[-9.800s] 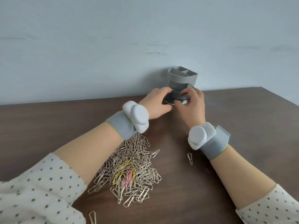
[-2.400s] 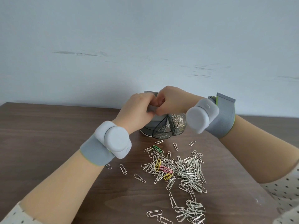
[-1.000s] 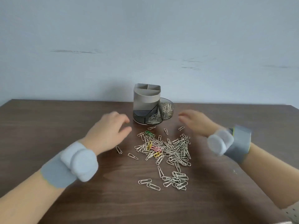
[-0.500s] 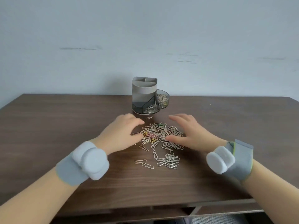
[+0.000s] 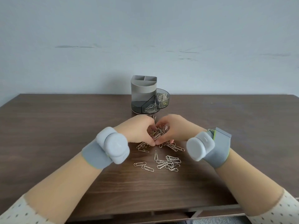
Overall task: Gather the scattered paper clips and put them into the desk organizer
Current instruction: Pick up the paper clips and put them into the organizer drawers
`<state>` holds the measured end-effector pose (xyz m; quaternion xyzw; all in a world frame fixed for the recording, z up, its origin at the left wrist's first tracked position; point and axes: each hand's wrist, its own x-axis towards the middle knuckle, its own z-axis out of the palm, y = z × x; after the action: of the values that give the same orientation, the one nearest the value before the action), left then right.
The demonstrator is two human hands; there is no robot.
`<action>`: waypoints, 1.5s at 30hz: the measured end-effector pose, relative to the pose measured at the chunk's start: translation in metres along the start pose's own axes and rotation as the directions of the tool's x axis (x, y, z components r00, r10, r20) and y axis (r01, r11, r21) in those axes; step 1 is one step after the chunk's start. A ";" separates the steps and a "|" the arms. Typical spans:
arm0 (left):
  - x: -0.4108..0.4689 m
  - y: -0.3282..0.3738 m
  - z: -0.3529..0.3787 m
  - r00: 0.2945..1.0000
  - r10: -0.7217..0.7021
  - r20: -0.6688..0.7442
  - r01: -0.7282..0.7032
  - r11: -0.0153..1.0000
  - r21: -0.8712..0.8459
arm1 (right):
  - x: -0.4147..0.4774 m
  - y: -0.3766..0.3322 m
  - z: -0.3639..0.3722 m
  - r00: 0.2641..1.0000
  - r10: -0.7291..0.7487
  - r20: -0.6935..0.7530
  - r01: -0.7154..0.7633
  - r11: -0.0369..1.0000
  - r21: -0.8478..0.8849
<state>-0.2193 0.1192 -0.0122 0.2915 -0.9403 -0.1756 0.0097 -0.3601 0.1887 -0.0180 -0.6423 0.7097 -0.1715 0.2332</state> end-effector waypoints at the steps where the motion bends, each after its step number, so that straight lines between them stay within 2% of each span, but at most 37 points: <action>1: 0.001 -0.002 0.001 0.999 0.002 -0.033 -0.003 1.000 -0.027 | 0.001 0.001 0.001 1.000 -0.007 -0.009 0.007 1.000 0.024; 7: 0.000 -0.008 0.013 0.960 -0.055 -0.274 0.011 0.987 -0.158 | 0.003 0.003 0.006 0.991 -0.005 -0.131 0.027 0.986 0.164; 13: -0.001 -0.001 0.002 0.920 -0.034 -0.391 -0.050 0.978 -0.202 | 0.001 -0.010 -0.001 0.974 -0.013 -0.228 0.055 0.982 0.178; 21: 0.022 0.014 -0.057 0.847 -0.023 -0.532 -0.133 0.958 -0.254 | 0.016 -0.031 -0.063 0.919 -0.040 -0.392 0.099 0.986 0.131; 25: 0.040 0.009 -0.065 0.846 -0.070 -0.529 -0.094 0.957 -0.276 | 0.036 -0.033 -0.078 0.929 -0.014 -0.370 0.075 0.986 0.149; 32: 0.041 -0.014 -0.060 0.877 -0.105 -0.469 -0.071 0.937 -0.342 | 0.053 -0.042 -0.070 0.964 -0.038 -0.262 0.056 0.996 0.062; 38: 0.042 -0.017 -0.058 0.872 -0.079 -0.483 -0.104 0.934 -0.341 | 0.057 -0.044 -0.071 0.943 -0.069 -0.326 0.066 0.998 -0.019; 42: 0.041 -0.018 -0.056 0.888 -0.065 -0.456 -0.127 0.918 -0.377 | 0.053 -0.041 -0.072 0.948 -0.068 -0.311 0.104 0.990 0.100; 45: 0.040 -0.017 -0.053 0.894 -0.047 -0.446 -0.140 0.915 -0.378 | 0.048 -0.041 -0.068 0.946 -0.102 -0.307 0.140 0.985 0.104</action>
<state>-0.2368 0.0668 0.0288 0.2926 -0.8635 -0.2924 0.2887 -0.3665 0.1320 0.0557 -0.6353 0.6841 -0.3248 0.1512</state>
